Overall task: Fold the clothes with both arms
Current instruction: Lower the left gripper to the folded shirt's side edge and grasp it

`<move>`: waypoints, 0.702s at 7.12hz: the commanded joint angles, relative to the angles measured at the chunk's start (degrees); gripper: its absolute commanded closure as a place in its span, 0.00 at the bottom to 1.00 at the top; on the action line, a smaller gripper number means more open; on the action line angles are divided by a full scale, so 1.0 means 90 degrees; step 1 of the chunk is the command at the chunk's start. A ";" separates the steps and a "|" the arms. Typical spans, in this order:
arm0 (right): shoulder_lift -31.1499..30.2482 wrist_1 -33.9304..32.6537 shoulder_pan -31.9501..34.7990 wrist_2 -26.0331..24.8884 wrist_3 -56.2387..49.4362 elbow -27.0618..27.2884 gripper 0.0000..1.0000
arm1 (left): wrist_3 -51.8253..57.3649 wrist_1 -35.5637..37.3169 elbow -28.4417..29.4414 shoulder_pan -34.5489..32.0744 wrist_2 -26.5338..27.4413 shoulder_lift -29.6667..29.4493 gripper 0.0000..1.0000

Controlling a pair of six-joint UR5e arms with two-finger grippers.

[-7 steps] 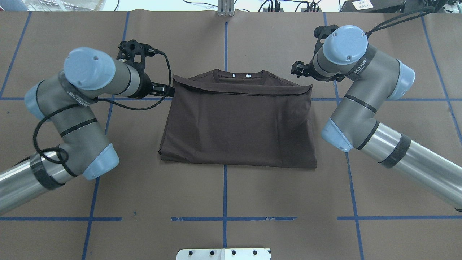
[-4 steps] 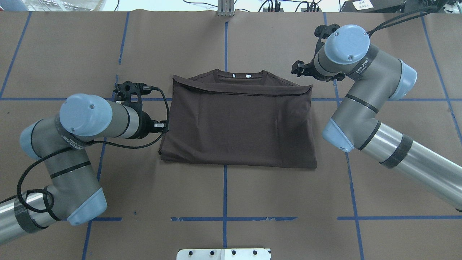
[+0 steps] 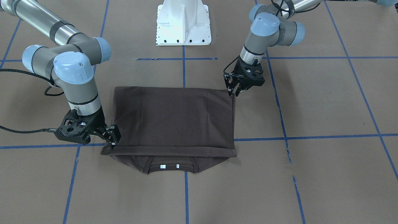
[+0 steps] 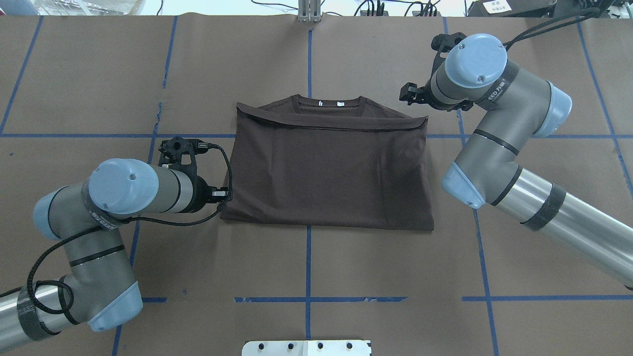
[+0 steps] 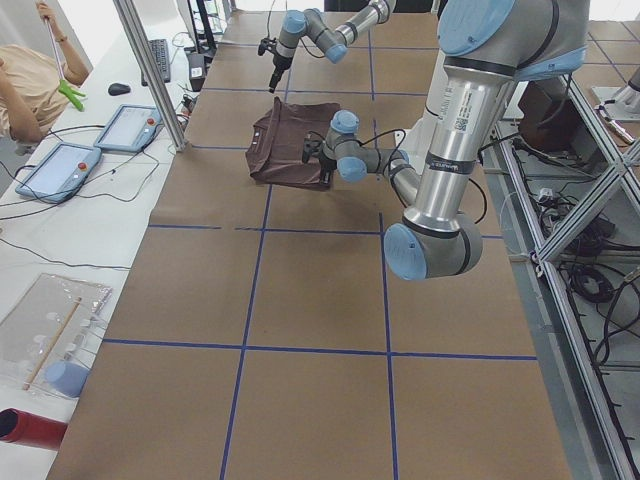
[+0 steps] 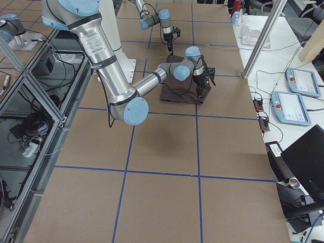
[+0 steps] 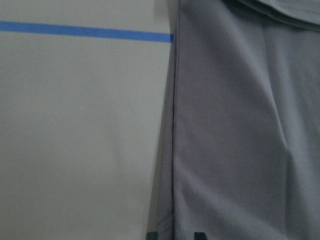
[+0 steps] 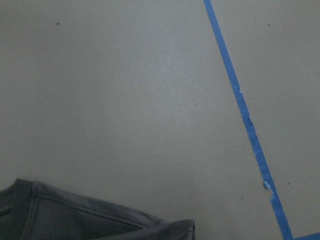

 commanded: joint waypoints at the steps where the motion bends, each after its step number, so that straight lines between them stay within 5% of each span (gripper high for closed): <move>1: -0.0015 0.0000 0.0000 -0.0009 0.0004 0.0007 0.00 | 0.0004 -0.0003 0.0020 0.0129 0.0006 0.0008 0.63; 5: -0.0015 0.0000 0.0000 -0.0009 0.0013 0.0007 0.00 | -0.0016 0.0007 0.0050 0.0236 0.0025 0.0018 0.79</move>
